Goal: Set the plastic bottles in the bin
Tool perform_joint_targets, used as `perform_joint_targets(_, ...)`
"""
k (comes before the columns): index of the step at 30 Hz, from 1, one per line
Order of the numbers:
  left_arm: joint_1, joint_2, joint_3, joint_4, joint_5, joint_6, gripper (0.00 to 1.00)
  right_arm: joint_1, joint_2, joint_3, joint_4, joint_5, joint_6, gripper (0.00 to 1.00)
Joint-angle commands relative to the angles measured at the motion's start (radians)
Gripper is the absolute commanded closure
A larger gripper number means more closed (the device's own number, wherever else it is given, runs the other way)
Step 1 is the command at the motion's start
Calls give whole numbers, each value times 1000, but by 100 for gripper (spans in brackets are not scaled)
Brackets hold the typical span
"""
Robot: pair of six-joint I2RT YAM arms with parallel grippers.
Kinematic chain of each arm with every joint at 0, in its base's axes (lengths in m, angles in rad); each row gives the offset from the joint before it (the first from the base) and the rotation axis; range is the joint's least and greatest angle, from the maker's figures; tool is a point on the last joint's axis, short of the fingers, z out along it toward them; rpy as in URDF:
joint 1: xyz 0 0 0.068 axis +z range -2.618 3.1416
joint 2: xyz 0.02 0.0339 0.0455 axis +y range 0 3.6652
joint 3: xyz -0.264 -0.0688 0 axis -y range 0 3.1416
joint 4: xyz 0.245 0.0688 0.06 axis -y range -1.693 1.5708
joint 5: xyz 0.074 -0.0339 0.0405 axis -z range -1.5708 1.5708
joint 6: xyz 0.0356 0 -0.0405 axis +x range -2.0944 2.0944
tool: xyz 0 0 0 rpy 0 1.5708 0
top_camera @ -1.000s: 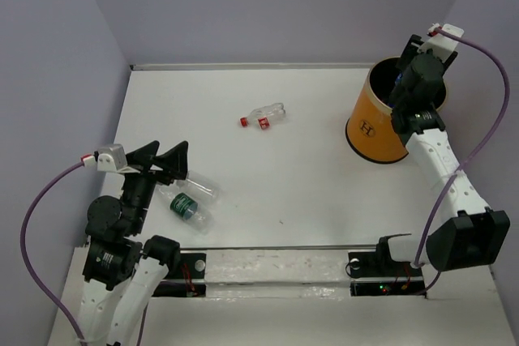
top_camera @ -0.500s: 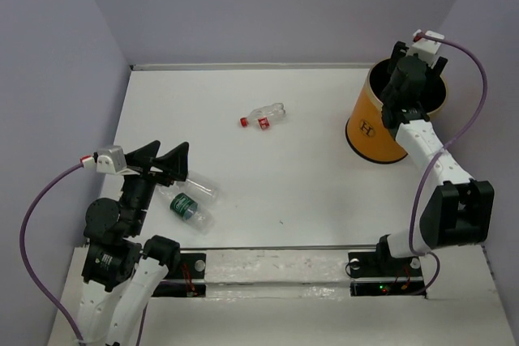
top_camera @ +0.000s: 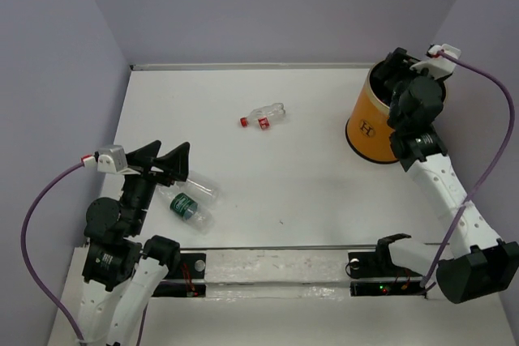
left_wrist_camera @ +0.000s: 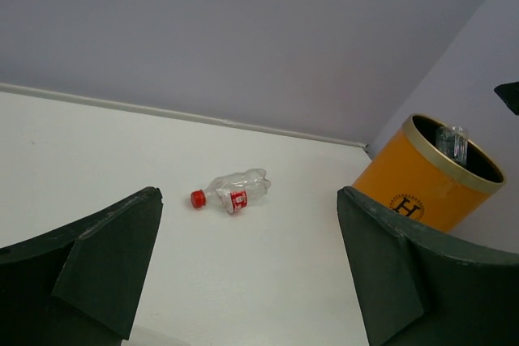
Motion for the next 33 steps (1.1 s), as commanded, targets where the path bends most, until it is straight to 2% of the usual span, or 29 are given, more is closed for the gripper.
perform_joint_targets(1, 17, 22, 4, 62, 19, 17, 1, 166, -2, 12, -94, -158, 99, 18)
perform_joint_targets(2, 22, 26, 3, 62, 22, 17, 1, 250, 17, 7, -104, -173, 110, 21)
perform_joint_targets(5, 28, 36, 3, 63, 22, 17, 1, 372, 145, 30, -153, -155, 162, 21)
perform_joint_targets(7, 31, 42, 3, 62, 24, 18, 1, 444, 214, 56, -154, -110, 272, 10)
perform_joint_targets(8, 34, 45, 3, 63, 25, 17, 1, 458, 282, 65, -150, -81, 317, 1)
perform_joint_targets(12, 37, 53, 1, 65, 30, 18, 1, 483, 452, 127, -116, -78, 592, 0)
perform_joint_targets(21, 25, 64, -2, 68, 34, 17, 1, 493, 767, 291, -139, 120, 964, 0)
perform_joint_targets(28, 5, 55, 0, 68, 48, 18, 1, 474, 939, 394, -194, 69, 1053, 0)
perform_joint_targets(33, -7, 55, 0, 68, 67, 21, 1, 464, 995, 438, -250, 63, 1058, 0)
